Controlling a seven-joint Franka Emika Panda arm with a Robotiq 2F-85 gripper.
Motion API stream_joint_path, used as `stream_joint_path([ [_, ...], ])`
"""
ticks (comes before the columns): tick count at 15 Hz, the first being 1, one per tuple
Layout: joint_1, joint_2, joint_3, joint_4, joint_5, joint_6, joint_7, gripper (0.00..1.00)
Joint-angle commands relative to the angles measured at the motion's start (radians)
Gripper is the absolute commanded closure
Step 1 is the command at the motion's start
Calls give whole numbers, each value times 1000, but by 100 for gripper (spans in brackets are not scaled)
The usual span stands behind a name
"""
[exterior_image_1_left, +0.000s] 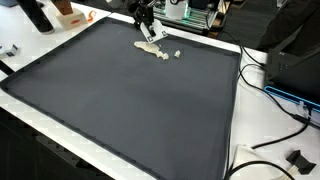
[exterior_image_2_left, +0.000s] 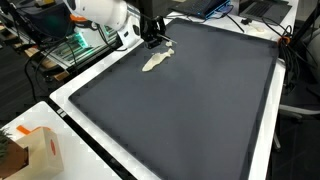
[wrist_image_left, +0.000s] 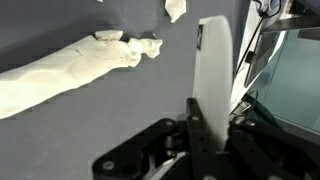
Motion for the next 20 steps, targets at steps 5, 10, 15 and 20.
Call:
stream_joint_path([
  [5,3,-3,15,-19,70,142,114,99],
  [10,32,-27,50,-38,41,298,284,99],
  [15,81,-64,107,-69,-44,453,531,99],
  [20,115,-95,149,-114,-326,562,892,99],
])
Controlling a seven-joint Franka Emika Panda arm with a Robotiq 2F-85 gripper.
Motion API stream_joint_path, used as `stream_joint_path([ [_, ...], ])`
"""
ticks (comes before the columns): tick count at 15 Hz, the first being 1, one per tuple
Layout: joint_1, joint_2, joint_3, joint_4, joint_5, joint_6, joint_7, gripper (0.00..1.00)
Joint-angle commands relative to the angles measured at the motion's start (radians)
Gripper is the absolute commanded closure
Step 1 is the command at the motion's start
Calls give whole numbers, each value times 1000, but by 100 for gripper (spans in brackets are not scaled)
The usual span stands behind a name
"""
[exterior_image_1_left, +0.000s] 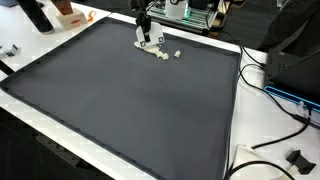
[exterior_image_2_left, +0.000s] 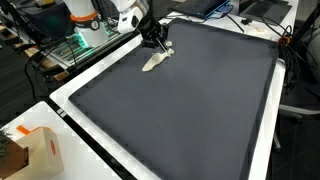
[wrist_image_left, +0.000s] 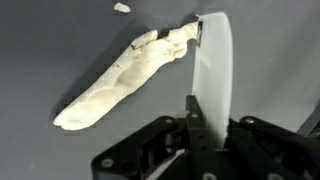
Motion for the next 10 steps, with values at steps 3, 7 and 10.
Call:
stream_joint_path([
  [3,12,-64,22,-86,-385,61,423,99],
  [7,-10,-102,19,-98,-725,12,724,99],
  [10,-33,-149,25,-69,-952,-75,911,99],
])
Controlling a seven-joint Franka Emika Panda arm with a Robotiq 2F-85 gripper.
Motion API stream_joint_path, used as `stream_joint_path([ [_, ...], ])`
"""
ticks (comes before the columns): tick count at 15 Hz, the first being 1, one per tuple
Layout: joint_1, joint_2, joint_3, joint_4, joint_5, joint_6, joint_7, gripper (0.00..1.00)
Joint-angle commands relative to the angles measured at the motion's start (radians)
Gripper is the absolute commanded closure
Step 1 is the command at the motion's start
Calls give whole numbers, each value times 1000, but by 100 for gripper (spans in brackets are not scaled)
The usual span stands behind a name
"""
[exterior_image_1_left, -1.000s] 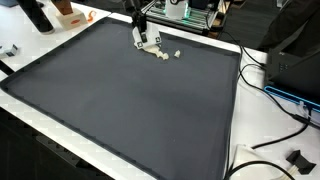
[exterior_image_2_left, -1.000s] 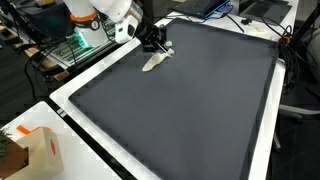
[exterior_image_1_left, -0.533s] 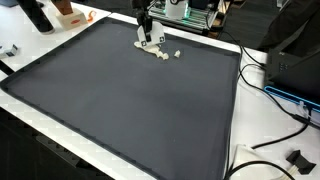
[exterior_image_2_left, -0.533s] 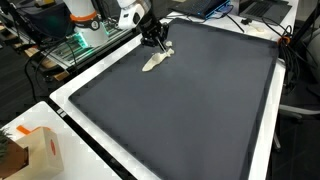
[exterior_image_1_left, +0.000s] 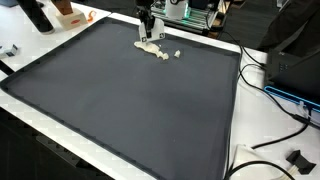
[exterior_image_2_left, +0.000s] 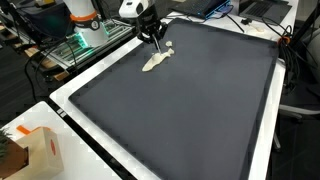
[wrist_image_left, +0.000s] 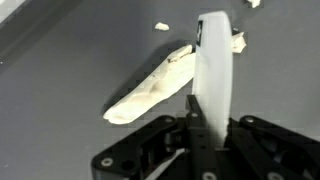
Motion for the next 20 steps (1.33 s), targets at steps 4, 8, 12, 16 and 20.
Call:
stream_joint_path([
  [4,-48,-126,31,63,-316,-247,285,99],
  [8,-46,-153,46,127,-366,-379,335,99],
  [12,-34,-162,53,165,-362,-429,306,99],
  [16,-33,-175,61,179,-375,-469,295,99],
  [20,-31,-149,57,185,-345,-432,299,96],
])
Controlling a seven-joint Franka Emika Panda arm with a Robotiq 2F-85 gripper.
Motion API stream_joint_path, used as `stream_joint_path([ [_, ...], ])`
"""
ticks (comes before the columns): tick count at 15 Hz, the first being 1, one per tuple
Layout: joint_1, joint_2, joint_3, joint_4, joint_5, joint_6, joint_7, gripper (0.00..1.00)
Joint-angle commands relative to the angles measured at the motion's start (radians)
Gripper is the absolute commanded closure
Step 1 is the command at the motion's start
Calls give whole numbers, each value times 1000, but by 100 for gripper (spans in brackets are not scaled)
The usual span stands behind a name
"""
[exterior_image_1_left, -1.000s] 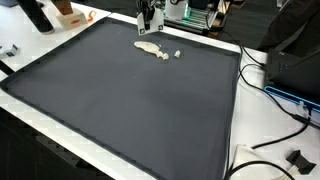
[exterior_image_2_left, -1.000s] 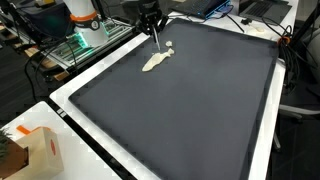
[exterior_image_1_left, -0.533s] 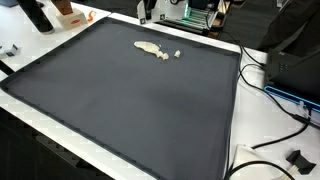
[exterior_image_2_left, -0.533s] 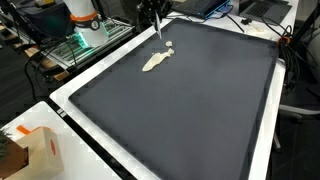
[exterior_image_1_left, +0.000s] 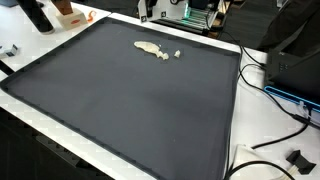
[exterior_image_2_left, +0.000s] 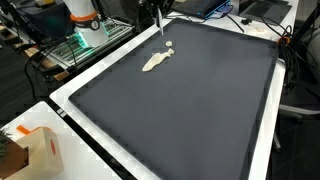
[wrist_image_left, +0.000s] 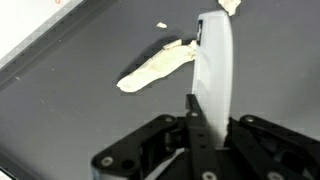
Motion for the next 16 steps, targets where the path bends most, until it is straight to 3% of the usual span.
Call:
stream_joint_path([
  [1,-2,0,2,1,1,-2,-1,96],
  [3,-2,0,2,1,1,-2,-1,96],
  [9,-61,89,54,49,-340,-65,445,99],
  [16,0,206,50,148,-574,-352,826,99],
])
